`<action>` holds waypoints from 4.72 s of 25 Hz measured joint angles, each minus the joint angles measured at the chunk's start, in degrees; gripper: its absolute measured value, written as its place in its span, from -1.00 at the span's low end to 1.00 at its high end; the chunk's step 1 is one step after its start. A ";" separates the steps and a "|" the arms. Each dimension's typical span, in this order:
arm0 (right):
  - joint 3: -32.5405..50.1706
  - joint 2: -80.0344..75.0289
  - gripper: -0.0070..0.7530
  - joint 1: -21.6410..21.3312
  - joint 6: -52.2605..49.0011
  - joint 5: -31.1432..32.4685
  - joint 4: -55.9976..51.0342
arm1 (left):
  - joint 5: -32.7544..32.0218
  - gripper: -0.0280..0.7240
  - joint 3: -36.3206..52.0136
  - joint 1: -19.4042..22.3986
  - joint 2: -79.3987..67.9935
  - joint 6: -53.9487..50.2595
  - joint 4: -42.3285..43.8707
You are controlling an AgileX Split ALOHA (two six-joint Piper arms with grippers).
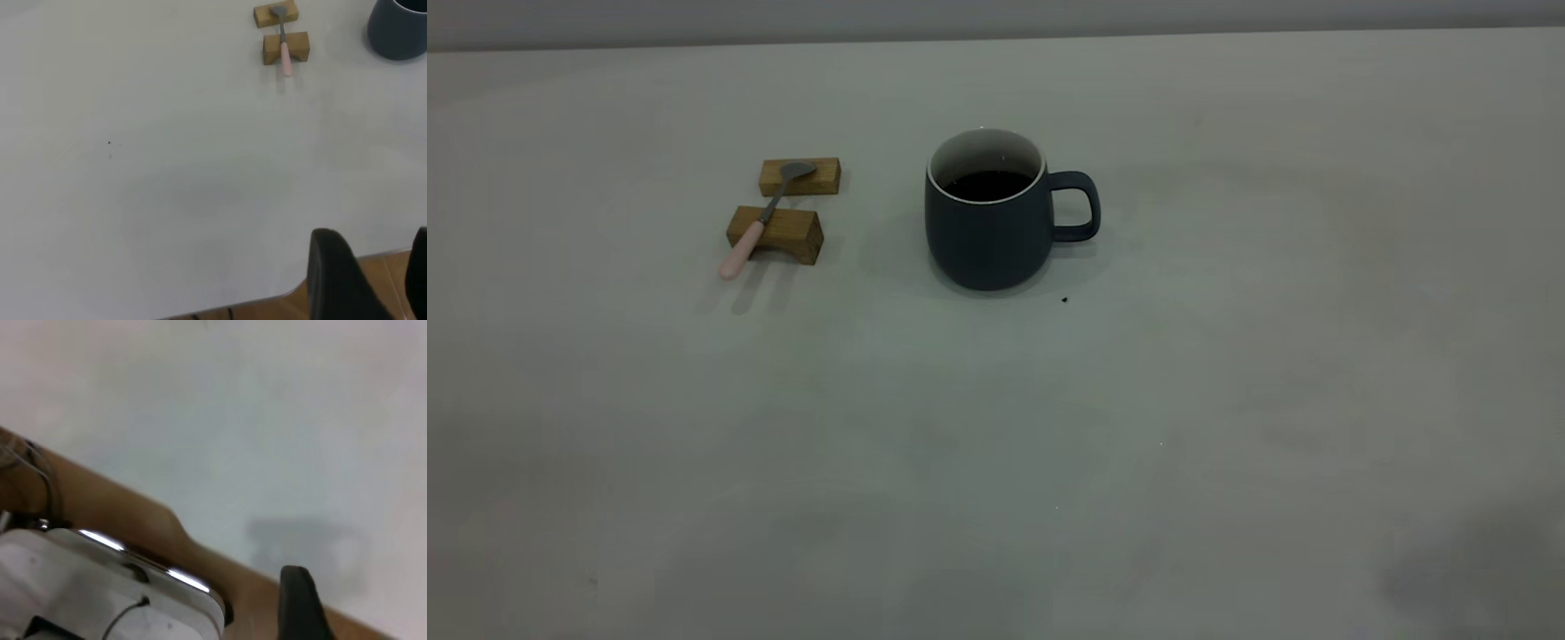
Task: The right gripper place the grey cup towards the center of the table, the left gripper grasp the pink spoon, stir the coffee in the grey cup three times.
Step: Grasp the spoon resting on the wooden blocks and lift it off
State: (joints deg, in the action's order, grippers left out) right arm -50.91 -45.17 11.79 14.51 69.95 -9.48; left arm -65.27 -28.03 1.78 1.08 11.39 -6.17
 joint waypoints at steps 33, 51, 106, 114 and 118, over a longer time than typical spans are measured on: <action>24.04 43.99 0.31 -10.00 -4.93 -5.28 2.37 | 0.00 -0.04 0.00 0.00 0.00 0.00 0.00; 24.04 43.99 0.31 -10.00 -4.93 -5.28 4.41 | 0.00 -0.04 0.00 0.00 0.00 -0.04 0.00; 24.04 43.99 0.31 -10.00 -4.95 -5.28 4.41 | 39.04 0.62 -47.63 -12.61 -125.21 -11.77 -4.28; 24.04 43.99 0.31 -10.00 -4.95 -5.28 4.41 | 38.95 0.58 -52.44 -12.65 -132.69 -11.95 -4.28; 24.04 43.99 0.31 -10.00 -4.95 -5.28 4.41 | 39.30 0.58 -52.49 -12.65 -134.92 -11.95 -3.89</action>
State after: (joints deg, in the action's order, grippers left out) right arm -26.86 -1.18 1.80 9.56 64.67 -5.07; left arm -25.97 -80.52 -10.88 -133.84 -0.57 -10.06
